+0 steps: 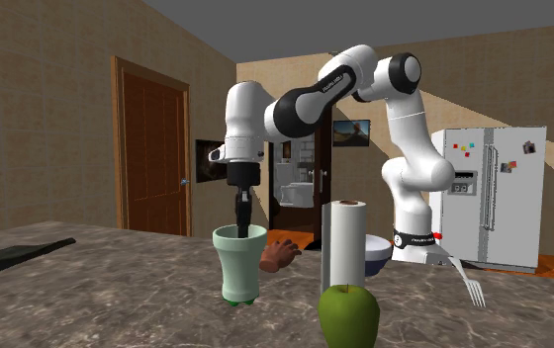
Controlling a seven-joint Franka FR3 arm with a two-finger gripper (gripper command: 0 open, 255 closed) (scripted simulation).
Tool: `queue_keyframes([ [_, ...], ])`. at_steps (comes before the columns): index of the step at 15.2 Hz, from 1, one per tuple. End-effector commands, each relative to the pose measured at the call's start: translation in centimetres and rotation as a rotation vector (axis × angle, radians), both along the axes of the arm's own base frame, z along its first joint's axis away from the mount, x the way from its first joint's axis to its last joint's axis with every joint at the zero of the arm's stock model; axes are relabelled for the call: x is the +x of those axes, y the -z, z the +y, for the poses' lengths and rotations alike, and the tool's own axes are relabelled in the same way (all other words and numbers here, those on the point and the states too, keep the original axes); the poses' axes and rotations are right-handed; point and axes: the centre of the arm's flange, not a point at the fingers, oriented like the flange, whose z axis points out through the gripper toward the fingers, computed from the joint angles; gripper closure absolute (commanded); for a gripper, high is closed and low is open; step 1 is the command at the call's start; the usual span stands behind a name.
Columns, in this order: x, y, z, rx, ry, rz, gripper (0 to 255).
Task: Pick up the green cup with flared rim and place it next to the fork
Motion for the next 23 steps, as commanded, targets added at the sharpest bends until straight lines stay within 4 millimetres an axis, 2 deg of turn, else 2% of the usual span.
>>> queue_keyframes([
  [1, 0.0, 0.0, 0.0, 0.000, 0.000, 0.001, 255],
  [4, 0.0, 0.0, 0.0, 0.000, 0.000, 0.000, 255],
  [23, 0.0, -10.0, 0.0, 0.000, 0.000, 0.000, 255],
])
